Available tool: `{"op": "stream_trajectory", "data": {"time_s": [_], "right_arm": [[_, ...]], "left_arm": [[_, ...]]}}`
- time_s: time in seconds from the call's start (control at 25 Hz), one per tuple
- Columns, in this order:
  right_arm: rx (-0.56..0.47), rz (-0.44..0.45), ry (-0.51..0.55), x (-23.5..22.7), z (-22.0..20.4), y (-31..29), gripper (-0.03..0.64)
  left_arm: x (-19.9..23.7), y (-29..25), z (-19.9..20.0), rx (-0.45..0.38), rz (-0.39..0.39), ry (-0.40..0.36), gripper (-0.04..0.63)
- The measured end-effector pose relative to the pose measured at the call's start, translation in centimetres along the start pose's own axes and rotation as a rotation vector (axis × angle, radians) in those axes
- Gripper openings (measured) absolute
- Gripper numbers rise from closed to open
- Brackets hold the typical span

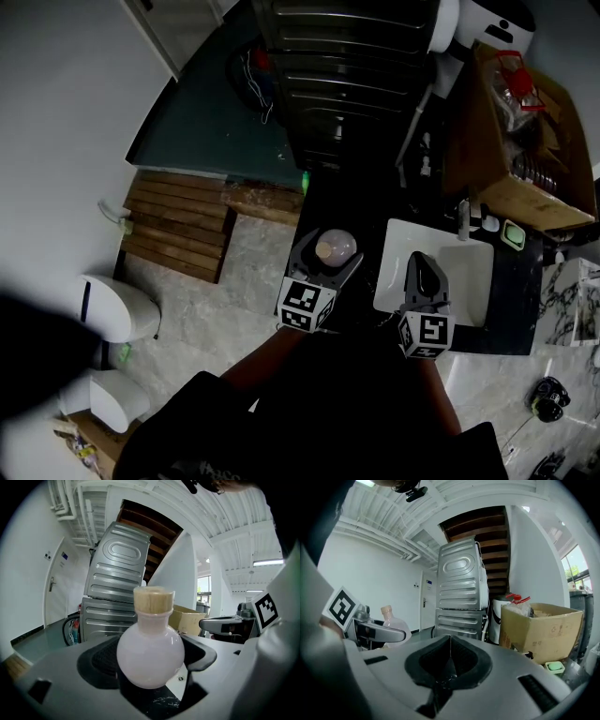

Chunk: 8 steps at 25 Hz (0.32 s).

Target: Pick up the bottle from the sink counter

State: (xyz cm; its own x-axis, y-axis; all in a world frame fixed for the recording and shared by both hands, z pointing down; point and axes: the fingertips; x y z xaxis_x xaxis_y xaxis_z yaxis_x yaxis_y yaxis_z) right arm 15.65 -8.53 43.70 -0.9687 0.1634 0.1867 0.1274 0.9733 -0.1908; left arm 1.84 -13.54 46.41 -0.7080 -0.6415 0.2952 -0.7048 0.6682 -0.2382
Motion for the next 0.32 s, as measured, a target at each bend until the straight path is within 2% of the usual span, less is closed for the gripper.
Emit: {"op": "stream_trajectory", "data": {"time_s": [0.32], "right_arm": [[-0.003,-0.031,-0.004,-0.08,-0.2,0.36,0.038]], "left_arm": [[-0.36,0.07,0.44,-0.002,-0.022,-0.017,0.383]]}}
Point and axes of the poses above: the fingertips, and each gripper's own axes: y backward along the fingers, x to its left, z out of its top, and after that the axes turned 10 degrees about y, right-handed
